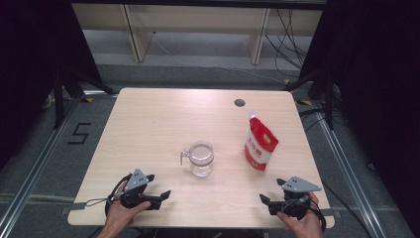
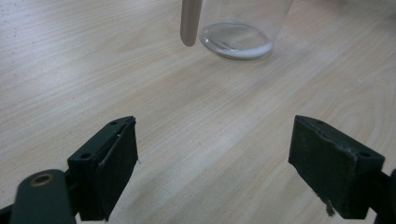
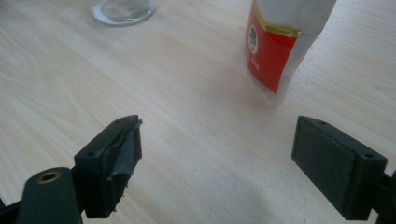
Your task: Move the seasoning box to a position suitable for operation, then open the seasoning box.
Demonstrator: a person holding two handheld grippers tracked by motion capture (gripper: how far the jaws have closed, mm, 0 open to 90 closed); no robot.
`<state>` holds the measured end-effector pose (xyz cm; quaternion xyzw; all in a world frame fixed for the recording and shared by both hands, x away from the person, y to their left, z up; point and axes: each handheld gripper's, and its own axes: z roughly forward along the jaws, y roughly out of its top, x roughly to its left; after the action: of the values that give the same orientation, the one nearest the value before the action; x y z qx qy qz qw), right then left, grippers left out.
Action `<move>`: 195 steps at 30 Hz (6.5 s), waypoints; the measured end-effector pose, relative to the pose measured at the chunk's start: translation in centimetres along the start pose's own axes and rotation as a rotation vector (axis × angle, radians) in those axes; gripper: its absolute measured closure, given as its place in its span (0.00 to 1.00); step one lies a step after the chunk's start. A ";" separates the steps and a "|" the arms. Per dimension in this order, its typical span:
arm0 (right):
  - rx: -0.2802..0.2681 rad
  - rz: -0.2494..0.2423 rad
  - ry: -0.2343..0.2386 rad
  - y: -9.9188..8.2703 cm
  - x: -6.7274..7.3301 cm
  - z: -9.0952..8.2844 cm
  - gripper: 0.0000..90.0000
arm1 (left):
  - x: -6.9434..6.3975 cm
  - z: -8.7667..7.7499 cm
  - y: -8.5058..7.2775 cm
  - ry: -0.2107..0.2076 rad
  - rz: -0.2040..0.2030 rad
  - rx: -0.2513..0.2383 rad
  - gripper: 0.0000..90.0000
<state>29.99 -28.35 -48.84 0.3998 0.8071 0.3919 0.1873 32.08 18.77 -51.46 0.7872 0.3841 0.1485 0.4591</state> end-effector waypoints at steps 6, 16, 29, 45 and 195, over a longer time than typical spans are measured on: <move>-0.002 -0.009 0.004 0.0 0.0 0.0 0.21 | 0.2 -0.1 0.1 0.012 0.008 0.001 0.17; -0.009 -0.010 -0.005 0.1 -0.1 -0.2 0.24 | 0.4 -0.1 0.2 0.014 -0.025 -0.001 0.17; -0.019 -0.024 0.004 0.2 -0.2 -0.2 0.26 | 0.9 2.3 2.9 0.048 0.000 -0.086 0.25; -0.019 -0.016 0.010 0.1 0.1 -0.1 0.28 | 0.9 7.2 5.8 0.046 0.060 -0.115 0.78; -0.228 -0.298 0.203 9.7 7.5 5.5 1.00 | -3.6 2.9 8.7 -0.087 0.134 -0.165 0.96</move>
<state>33.64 -16.13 -44.58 0.2107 0.8226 0.4869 0.2048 35.46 11.93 -45.31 0.7762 0.2968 0.1755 0.5278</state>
